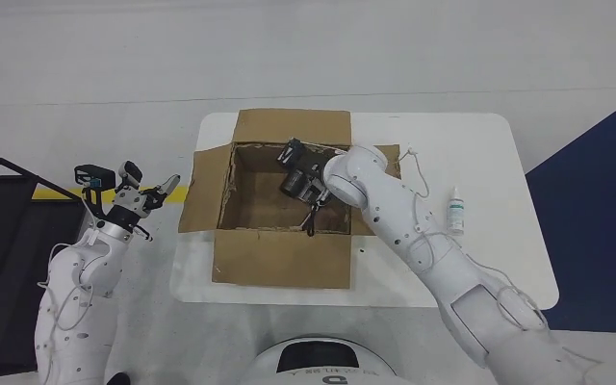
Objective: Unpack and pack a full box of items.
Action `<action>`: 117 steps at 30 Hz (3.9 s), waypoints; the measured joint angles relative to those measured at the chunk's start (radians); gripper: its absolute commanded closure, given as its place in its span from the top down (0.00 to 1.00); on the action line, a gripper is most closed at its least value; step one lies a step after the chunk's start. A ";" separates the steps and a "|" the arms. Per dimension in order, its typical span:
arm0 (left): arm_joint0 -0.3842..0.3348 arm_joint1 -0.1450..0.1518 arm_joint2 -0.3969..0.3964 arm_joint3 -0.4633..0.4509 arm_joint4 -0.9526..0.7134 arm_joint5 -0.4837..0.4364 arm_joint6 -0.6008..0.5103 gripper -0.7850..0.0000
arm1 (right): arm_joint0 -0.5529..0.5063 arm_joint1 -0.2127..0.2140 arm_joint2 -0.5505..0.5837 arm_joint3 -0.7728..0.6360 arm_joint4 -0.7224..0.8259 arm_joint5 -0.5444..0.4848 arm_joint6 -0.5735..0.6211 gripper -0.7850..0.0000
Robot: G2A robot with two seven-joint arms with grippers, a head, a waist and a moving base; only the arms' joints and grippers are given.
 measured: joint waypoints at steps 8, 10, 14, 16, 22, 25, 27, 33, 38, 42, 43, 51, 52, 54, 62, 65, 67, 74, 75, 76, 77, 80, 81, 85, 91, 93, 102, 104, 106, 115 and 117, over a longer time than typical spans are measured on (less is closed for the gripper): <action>0.000 0.000 0.000 0.000 0.000 0.000 0.000 1.00 | -0.004 -0.003 0.000 0.057 0.043 -0.024 -0.003 1.00; 0.000 0.000 0.000 0.000 0.000 0.000 0.000 1.00 | -0.002 -0.004 -0.002 0.062 0.044 -0.023 -0.003 1.00; 0.000 0.000 0.000 0.000 0.000 0.000 0.000 1.00 | -0.003 -0.003 -0.002 0.059 0.043 -0.023 -0.003 1.00; 0.000 0.000 0.000 0.000 0.000 0.000 0.000 1.00 | -0.003 -0.003 -0.002 0.059 0.043 -0.023 -0.003 1.00; 0.000 0.000 0.000 0.000 0.000 0.000 0.000 1.00 | -0.003 -0.003 -0.002 0.059 0.043 -0.023 -0.003 1.00; 0.000 0.000 0.000 0.000 0.000 0.000 0.000 1.00 | -0.003 -0.003 -0.002 0.059 0.043 -0.023 -0.003 1.00; 0.000 0.000 0.000 0.000 0.000 0.000 0.000 1.00 | -0.003 -0.003 -0.002 0.059 0.043 -0.023 -0.003 1.00; 0.000 0.000 0.000 0.000 0.000 0.000 0.000 1.00 | -0.003 -0.003 -0.002 0.059 0.043 -0.023 -0.003 1.00; 0.000 0.000 0.000 0.000 0.000 0.000 0.000 1.00 | -0.003 -0.003 -0.002 0.059 0.043 -0.023 -0.003 1.00; 0.000 0.000 0.000 0.000 0.000 0.000 0.000 1.00 | -0.003 -0.003 -0.002 0.059 0.043 -0.023 -0.003 1.00; 0.000 0.000 0.000 0.000 0.000 0.000 0.000 1.00 | -0.003 -0.003 -0.002 0.059 0.043 -0.023 -0.003 1.00; 0.000 0.000 0.000 0.000 0.000 0.000 0.000 1.00 | -0.003 -0.003 -0.002 0.059 0.043 -0.023 -0.003 1.00; 0.000 0.000 0.000 0.000 0.000 0.000 0.000 1.00 | -0.003 -0.003 -0.002 0.059 0.043 -0.023 -0.003 1.00; 0.000 0.000 0.000 0.000 0.000 0.000 0.000 1.00 | -0.003 -0.003 -0.002 0.059 0.043 -0.023 -0.003 1.00; 0.000 0.000 0.000 0.000 0.000 0.000 0.000 1.00 | -0.003 -0.003 -0.002 0.059 0.043 -0.023 -0.003 1.00; 0.000 0.000 0.000 0.000 0.000 0.000 0.000 1.00 | -0.003 -0.003 -0.002 0.059 0.043 -0.023 -0.003 1.00; 0.000 0.000 0.000 0.000 0.000 0.000 0.000 1.00 | -0.003 -0.003 -0.002 0.059 0.043 -0.023 -0.003 1.00; 0.000 0.000 0.000 0.000 0.000 0.000 0.000 1.00 | -0.066 0.012 0.019 -0.059 0.064 -0.097 -0.076 1.00; 0.000 0.000 0.000 0.000 0.000 0.000 0.000 1.00 | -0.085 0.018 0.033 -0.095 0.065 -0.114 -0.085 1.00; 0.000 0.000 0.000 0.000 0.000 0.000 0.000 1.00 | -0.105 0.025 0.049 -0.130 0.063 -0.128 -0.095 1.00; 0.000 0.000 0.000 0.000 0.000 0.000 0.000 1.00 | -0.134 0.034 0.070 -0.176 0.056 -0.138 -0.107 1.00; 0.000 0.000 0.000 0.000 0.000 0.000 0.000 1.00 | -0.189 0.051 0.110 -0.254 0.025 -0.137 -0.126 1.00; 0.000 0.000 0.000 0.000 0.000 0.000 0.000 1.00 | -0.197 0.053 0.115 -0.264 0.016 -0.134 -0.131 1.00; 0.000 0.000 0.000 0.000 0.000 0.000 0.000 1.00 | -0.179 0.049 0.096 -0.223 -0.006 -0.108 -0.149 1.00; 0.000 0.000 0.000 0.000 0.000 0.000 0.000 1.00 | -0.068 0.011 -0.001 -0.040 -0.016 -0.042 -0.164 1.00; 0.000 0.000 0.000 0.000 0.000 0.000 0.000 1.00 | -0.030 -0.006 -0.038 0.029 -0.001 -0.026 -0.169 1.00; 0.000 0.000 0.000 0.000 0.000 0.000 0.000 1.00 | 0.074 -0.064 -0.133 0.230 0.038 0.027 -0.177 0.99; 0.000 0.000 0.000 0.000 0.000 0.000 0.000 1.00 | 0.090 -0.076 -0.148 0.268 0.043 0.038 -0.176 0.93; 0.000 0.000 0.000 0.000 0.000 0.000 0.000 1.00 | 0.106 -0.087 -0.160 0.306 0.053 0.044 -0.169 0.88; 0.000 0.000 0.000 0.000 0.000 0.000 0.000 1.00 | 0.158 -0.130 -0.202 0.432 0.088 0.041 -0.156 0.38; 0.000 0.000 0.000 0.000 0.000 0.000 0.000 1.00 | 0.166 -0.138 -0.208 0.451 0.090 0.044 -0.157 0.13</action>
